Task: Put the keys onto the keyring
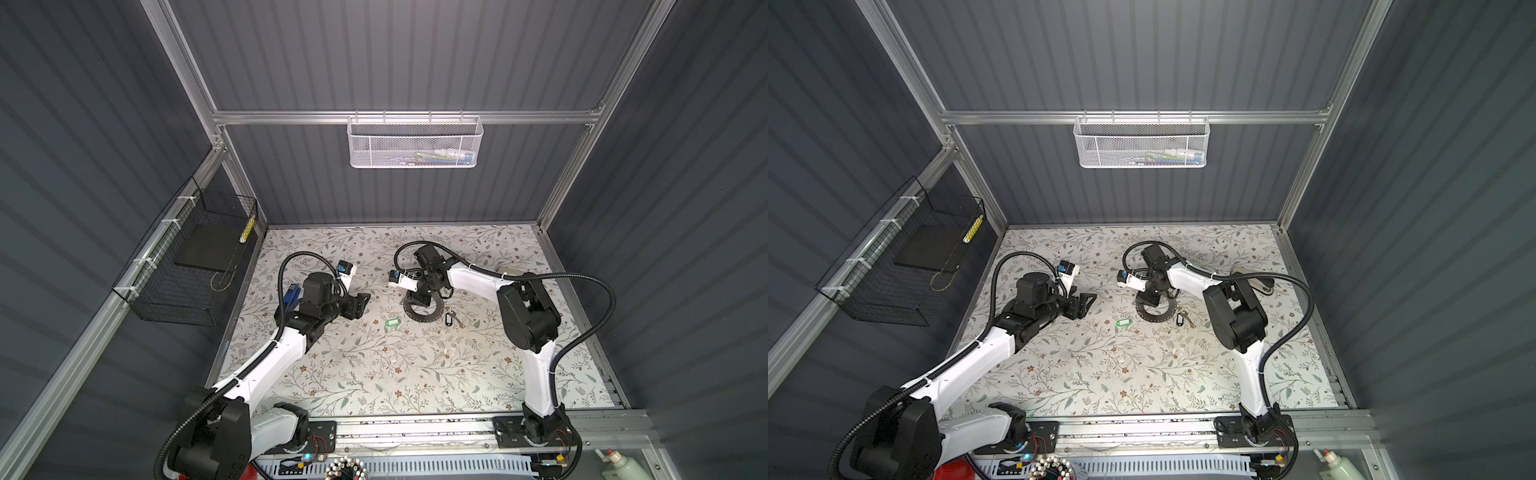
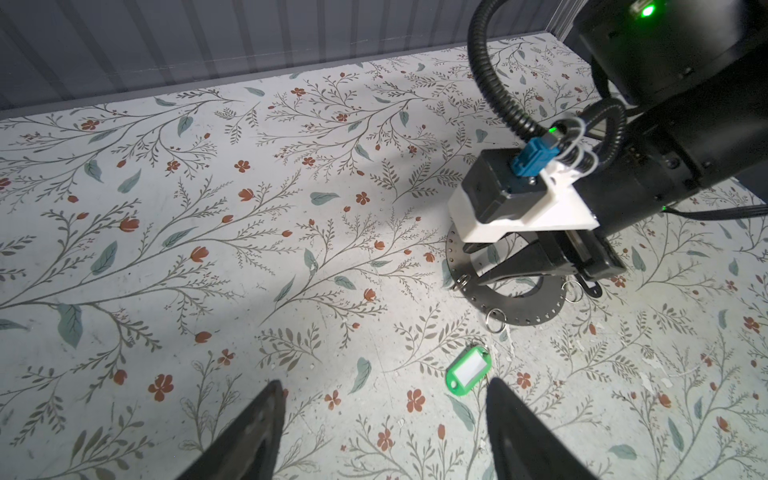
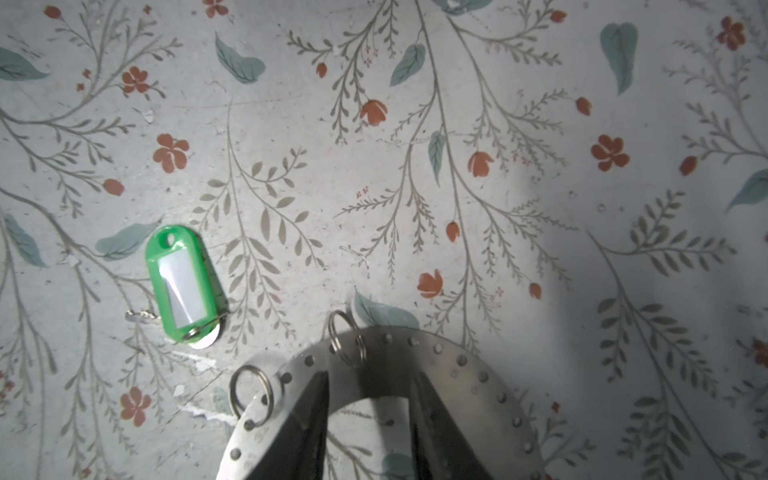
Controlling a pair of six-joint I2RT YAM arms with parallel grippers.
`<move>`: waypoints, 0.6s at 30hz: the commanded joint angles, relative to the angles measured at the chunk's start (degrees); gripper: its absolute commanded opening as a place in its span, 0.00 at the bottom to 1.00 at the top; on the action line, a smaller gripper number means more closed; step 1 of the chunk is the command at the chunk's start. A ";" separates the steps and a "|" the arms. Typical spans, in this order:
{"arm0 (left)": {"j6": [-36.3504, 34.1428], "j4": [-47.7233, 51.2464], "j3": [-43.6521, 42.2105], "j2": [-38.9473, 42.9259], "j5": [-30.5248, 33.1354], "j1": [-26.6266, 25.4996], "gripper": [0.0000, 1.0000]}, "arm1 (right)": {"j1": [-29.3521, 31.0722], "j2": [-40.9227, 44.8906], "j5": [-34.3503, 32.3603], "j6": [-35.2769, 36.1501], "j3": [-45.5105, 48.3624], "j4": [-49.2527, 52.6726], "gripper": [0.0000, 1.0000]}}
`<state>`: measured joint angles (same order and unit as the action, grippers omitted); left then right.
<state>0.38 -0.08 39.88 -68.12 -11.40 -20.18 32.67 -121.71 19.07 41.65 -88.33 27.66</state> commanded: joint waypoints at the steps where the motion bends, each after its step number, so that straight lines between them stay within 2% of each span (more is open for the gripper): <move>1: -1.43 -1.21 -0.44 0.05 0.15 0.30 0.76 | 0.25 -1.39 -1.33 1.61 -2.16 1.67 0.36; 12: -1.95 -1.53 0.55 -2.44 -0.22 0.24 0.75 | 1.05 -2.64 -0.88 5.54 -2.67 2.70 0.34; 18: -2.78 -1.62 0.66 -2.98 -0.58 0.29 0.75 | 1.32 -3.22 -1.44 6.16 -2.77 2.42 0.26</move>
<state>-0.93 -0.51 39.88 -70.54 -11.42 -20.18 33.67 -123.44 17.74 46.72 -90.02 28.77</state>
